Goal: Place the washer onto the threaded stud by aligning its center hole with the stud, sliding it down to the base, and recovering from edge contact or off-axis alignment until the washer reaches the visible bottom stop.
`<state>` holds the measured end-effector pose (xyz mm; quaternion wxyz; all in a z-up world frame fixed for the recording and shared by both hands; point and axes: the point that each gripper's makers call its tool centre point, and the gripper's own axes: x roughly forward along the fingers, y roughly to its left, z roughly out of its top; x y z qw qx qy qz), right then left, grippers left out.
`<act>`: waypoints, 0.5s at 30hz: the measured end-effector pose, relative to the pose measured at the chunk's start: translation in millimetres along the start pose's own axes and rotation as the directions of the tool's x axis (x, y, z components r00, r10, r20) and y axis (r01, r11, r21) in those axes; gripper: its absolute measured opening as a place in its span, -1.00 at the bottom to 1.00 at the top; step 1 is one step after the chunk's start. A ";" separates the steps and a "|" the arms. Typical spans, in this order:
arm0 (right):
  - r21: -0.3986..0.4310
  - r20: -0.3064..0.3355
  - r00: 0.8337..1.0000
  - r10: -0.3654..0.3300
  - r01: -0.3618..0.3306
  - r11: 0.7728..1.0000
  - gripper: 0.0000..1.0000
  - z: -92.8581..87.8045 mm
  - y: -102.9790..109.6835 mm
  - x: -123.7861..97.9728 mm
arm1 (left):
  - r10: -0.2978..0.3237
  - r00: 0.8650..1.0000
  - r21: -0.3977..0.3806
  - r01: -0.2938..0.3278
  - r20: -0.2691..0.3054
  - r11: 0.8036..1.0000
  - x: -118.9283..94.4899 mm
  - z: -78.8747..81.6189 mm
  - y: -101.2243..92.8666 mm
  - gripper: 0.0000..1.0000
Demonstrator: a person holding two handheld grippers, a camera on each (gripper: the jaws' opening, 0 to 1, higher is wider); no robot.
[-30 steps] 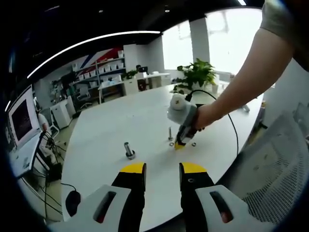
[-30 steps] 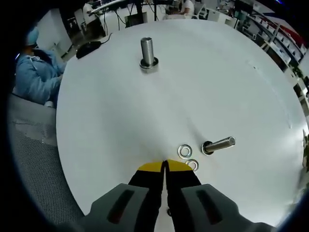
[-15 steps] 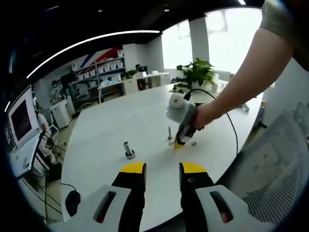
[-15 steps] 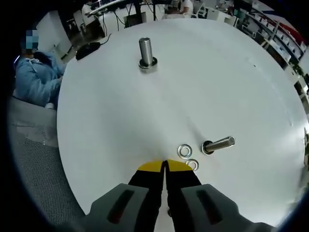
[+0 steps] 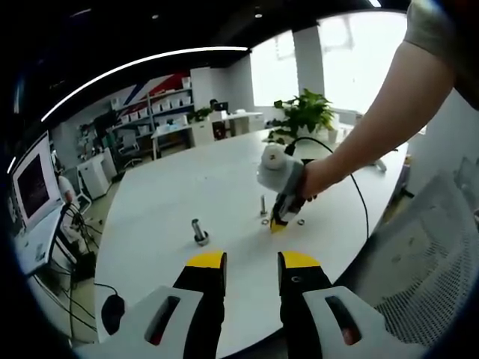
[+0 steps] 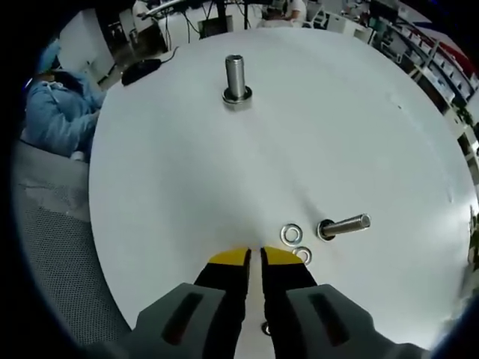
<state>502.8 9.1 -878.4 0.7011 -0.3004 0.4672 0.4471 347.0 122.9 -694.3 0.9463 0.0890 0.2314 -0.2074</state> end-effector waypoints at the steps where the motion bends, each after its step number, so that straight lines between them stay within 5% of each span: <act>1: 0.001 0.002 1.000 0.003 -0.003 1.000 -0.78 -0.3 1.5 -0.6 | 0.000 1.000 0.001 0.000 -0.001 1.000 0.1 -0.2 0.0 -0.49; 15: 0.010 0.017 1.000 0.008 -0.008 1.000 -0.63 -11.9 9.6 -5.6 | -0.003 1.000 0.004 0.003 -0.002 1.000 0.2 -0.3 -1.0 -0.49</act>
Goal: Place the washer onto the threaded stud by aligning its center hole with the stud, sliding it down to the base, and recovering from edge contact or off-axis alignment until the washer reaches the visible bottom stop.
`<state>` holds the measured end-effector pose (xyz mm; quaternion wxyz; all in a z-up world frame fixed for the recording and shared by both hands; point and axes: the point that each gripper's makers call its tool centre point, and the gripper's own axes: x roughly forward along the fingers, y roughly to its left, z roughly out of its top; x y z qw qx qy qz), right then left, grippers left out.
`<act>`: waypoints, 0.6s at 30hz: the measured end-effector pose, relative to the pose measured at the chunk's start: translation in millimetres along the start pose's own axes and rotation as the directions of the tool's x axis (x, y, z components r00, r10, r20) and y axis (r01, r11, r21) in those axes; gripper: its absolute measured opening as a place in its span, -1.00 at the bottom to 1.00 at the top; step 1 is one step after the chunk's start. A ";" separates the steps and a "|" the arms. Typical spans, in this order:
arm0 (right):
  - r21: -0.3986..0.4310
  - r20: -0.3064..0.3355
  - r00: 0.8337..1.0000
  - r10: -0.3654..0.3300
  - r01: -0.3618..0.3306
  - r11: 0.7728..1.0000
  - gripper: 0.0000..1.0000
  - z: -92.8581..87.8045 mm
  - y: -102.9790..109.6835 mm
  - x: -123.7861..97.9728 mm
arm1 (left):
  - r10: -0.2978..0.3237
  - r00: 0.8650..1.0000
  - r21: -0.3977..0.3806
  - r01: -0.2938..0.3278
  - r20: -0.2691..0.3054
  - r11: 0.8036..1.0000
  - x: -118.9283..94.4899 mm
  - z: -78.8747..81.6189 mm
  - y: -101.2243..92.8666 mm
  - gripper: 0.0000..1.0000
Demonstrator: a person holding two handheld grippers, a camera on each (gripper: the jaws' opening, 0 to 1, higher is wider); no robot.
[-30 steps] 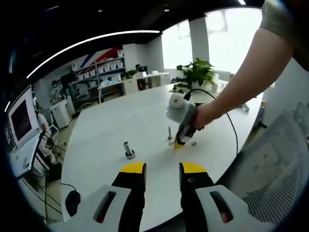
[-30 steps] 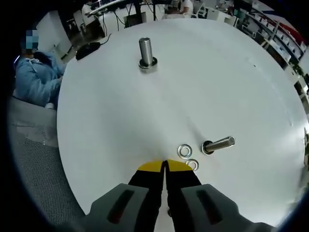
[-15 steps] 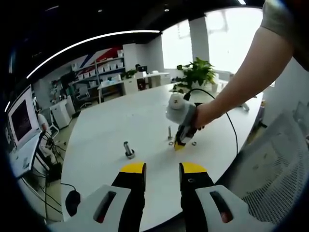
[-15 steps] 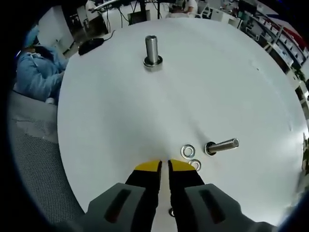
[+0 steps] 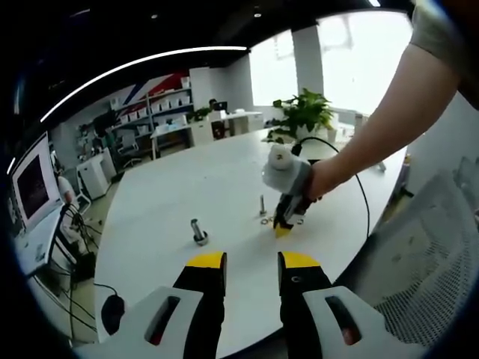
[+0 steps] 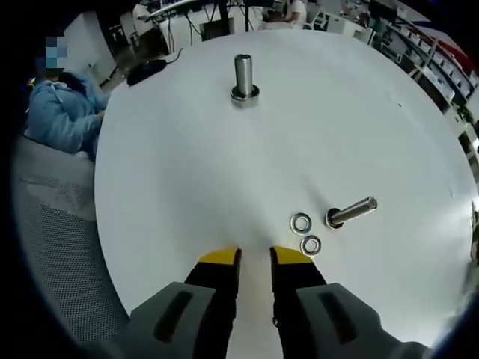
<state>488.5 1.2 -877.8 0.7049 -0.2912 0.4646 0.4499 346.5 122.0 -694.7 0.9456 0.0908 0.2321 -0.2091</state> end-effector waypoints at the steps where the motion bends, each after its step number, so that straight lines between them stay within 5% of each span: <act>1: 0.003 0.000 1.000 -0.001 0.001 1.000 -0.63 -1.5 0.0 -0.6 | 0.000 1.000 0.000 0.000 -0.001 1.000 0.1 -0.1 -0.1 -0.49; 18: -0.001 -0.025 1.000 -0.001 0.001 1.000 -0.61 -23.7 -2.0 -10.3 | -0.006 1.000 0.002 0.006 -0.006 1.000 0.3 -1.0 -1.2 -0.49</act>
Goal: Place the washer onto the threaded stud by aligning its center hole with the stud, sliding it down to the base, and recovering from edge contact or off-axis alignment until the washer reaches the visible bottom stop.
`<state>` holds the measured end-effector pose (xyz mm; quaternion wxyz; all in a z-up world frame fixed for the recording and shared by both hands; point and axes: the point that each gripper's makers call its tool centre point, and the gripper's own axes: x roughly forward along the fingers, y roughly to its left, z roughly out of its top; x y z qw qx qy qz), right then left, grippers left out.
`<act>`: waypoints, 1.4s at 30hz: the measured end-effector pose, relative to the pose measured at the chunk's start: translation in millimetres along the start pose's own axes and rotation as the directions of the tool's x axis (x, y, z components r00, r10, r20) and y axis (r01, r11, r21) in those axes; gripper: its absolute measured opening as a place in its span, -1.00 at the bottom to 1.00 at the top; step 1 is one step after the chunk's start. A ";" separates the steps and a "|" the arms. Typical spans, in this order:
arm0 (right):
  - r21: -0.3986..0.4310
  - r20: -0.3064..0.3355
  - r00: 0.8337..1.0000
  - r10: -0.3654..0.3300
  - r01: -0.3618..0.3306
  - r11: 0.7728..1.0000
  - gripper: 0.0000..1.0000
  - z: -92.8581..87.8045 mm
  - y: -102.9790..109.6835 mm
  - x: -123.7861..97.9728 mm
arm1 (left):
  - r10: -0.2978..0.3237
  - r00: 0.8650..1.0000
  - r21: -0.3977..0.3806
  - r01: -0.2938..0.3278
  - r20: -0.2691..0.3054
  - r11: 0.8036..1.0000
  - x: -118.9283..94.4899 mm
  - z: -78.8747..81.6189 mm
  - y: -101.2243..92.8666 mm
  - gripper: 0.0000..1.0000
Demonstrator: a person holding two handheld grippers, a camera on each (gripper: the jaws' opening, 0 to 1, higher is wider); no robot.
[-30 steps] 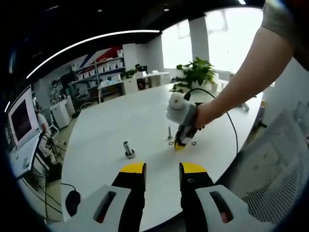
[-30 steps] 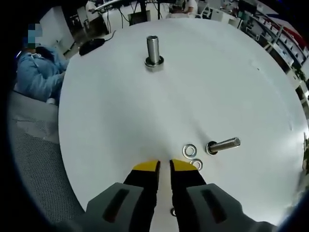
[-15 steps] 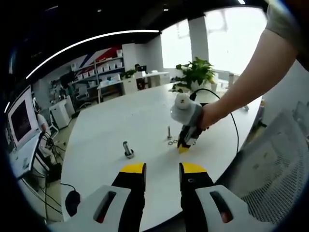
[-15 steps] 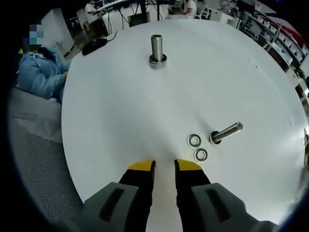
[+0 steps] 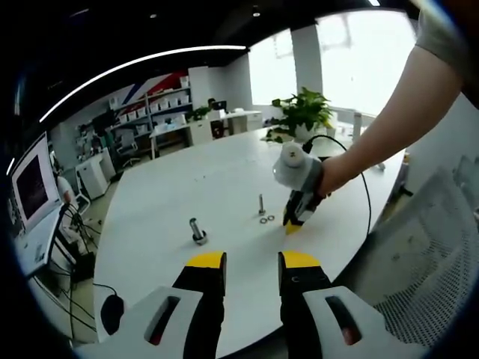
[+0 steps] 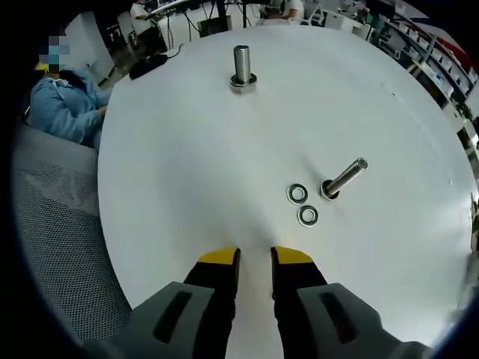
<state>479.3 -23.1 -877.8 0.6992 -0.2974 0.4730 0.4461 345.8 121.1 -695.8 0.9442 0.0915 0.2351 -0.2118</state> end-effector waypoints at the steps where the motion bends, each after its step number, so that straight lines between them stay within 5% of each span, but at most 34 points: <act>1: 0.000 0.000 1.000 0.000 0.000 1.000 -0.60 -1.0 -0.4 -0.3 | -0.001 1.000 0.000 0.001 0.000 1.000 0.1 0.0 -0.1 -0.49; 42: 0.019 -0.065 0.998 -0.009 0.010 1.000 -0.54 -43.4 -11.5 -17.9 | -0.009 1.000 0.004 0.009 -0.017 1.000 1.2 -2.9 -2.3 -0.48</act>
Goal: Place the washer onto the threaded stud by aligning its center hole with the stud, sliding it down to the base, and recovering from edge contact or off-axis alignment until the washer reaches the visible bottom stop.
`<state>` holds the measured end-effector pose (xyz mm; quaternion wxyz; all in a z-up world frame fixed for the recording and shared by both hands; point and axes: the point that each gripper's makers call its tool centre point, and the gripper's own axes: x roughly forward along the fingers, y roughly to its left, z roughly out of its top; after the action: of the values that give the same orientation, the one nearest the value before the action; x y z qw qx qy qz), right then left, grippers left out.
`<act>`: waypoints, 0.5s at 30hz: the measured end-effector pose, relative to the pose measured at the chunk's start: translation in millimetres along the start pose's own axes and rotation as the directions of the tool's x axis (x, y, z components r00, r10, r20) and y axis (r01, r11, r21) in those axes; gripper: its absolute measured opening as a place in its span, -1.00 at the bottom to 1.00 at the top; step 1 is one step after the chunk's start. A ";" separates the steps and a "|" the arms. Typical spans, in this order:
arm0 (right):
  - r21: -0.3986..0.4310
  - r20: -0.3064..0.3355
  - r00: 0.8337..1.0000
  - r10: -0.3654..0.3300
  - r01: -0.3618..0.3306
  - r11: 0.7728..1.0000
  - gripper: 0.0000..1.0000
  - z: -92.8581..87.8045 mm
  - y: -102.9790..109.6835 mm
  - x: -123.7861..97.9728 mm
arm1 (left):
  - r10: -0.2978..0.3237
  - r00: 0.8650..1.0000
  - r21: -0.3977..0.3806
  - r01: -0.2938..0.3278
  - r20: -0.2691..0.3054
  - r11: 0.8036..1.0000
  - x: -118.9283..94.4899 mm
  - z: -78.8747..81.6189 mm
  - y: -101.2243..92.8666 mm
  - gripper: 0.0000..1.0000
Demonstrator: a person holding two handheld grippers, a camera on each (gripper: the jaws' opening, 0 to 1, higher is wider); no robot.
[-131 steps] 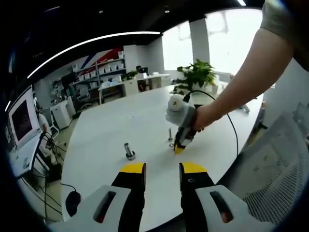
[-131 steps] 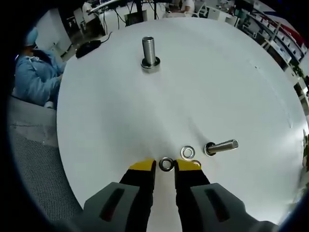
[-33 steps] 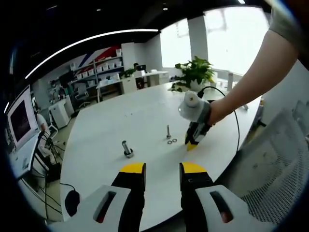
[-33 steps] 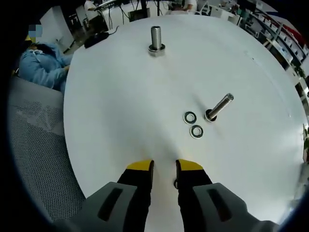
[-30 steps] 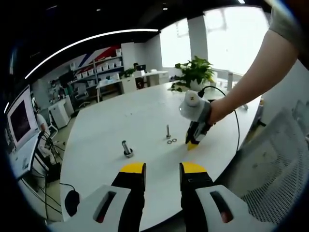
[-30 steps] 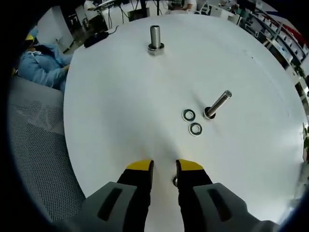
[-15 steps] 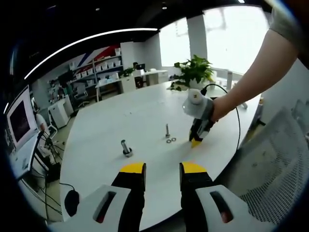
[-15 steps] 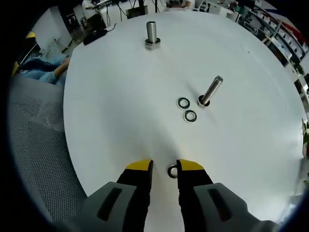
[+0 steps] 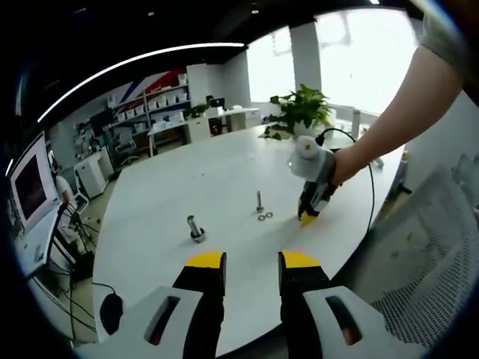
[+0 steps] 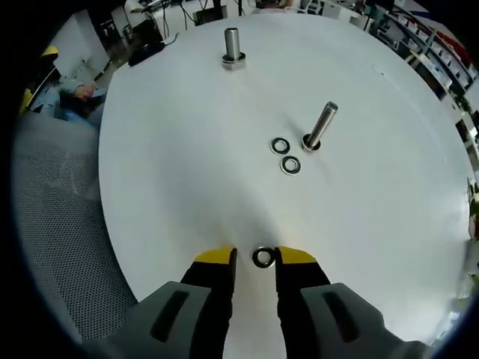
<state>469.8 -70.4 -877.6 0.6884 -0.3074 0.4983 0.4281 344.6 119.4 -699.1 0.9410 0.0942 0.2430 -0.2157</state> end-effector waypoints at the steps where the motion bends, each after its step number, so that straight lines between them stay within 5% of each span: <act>1: 0.001 0.000 1.000 0.000 0.000 1.000 -0.54 -0.5 -0.1 -0.1 | 0.000 1.000 -0.001 0.000 -0.001 1.000 0.0 -0.3 0.0 -0.48; 15: 0.011 -0.008 1.000 -0.004 0.004 1.000 -0.54 -7.7 -2.3 -1.8 | -0.002 1.000 0.001 0.002 -0.004 1.000 0.3 -0.9 -0.5 -0.48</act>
<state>468.4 -78.5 -878.4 0.6890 -0.3063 0.5026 0.4229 344.2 119.0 -700.0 0.9403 0.0949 0.2448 -0.2164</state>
